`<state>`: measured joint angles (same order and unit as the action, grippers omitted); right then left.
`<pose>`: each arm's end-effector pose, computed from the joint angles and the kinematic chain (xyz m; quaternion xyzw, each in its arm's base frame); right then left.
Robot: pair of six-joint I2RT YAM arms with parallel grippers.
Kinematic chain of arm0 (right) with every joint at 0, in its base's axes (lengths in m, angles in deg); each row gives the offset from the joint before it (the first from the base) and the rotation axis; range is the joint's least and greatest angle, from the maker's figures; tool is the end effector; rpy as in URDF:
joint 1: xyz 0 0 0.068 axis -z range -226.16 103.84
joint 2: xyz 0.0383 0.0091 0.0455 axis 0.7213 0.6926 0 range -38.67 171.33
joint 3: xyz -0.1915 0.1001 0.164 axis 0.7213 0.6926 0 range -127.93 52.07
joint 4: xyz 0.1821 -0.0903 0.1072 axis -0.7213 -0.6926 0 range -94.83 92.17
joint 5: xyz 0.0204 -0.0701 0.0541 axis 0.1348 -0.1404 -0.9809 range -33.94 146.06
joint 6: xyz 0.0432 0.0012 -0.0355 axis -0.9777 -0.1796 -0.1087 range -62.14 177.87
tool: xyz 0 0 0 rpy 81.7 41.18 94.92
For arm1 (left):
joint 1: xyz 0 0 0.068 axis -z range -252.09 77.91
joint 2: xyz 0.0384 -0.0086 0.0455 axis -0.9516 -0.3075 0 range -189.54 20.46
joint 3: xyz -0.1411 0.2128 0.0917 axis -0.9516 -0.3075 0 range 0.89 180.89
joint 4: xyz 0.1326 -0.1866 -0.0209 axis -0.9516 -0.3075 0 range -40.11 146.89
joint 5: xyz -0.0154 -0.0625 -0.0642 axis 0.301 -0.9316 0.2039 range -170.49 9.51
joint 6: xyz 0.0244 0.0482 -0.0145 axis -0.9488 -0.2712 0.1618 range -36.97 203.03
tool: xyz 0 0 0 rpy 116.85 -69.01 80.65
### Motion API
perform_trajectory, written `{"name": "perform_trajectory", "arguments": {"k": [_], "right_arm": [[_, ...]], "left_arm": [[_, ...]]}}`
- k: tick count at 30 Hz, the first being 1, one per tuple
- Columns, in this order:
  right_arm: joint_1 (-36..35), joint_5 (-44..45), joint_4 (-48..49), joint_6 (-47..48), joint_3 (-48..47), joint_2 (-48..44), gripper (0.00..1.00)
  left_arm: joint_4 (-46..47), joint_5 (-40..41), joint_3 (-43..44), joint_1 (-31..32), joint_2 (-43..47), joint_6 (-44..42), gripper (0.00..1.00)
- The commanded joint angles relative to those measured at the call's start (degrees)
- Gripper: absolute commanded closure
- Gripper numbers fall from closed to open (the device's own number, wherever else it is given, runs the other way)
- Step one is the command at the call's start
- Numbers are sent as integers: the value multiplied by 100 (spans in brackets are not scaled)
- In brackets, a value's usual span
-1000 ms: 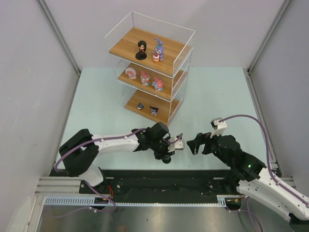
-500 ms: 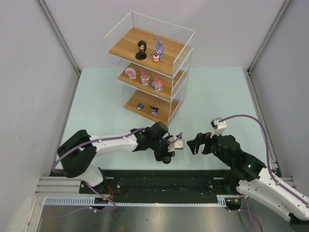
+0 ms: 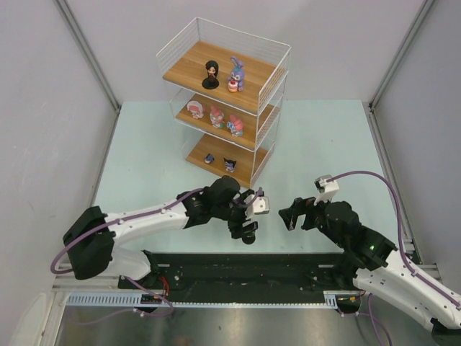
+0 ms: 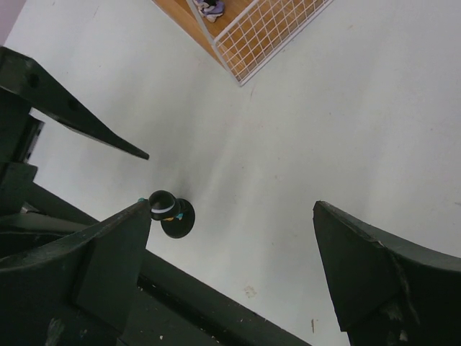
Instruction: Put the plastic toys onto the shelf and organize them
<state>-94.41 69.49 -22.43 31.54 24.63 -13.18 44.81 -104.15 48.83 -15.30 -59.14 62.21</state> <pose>0.0698 0.0648 0.2506 -0.0935 0.8238 0.2561 0.4970 0.1309 -0.2282 0.2364 0.6268 0.6509 -0.2980 0.3075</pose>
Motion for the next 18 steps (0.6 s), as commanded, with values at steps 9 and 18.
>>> {"name": "perform_trajectory", "arguments": {"k": [9,18], "right_arm": [[26,2,78,31,-200,-97,0],[35,-33,131,-13,-200,-71,0]], "left_arm": [[-58,3085,22,260,445,4266,19],[-839,5687,320,1824,-3,6966,11]]}}
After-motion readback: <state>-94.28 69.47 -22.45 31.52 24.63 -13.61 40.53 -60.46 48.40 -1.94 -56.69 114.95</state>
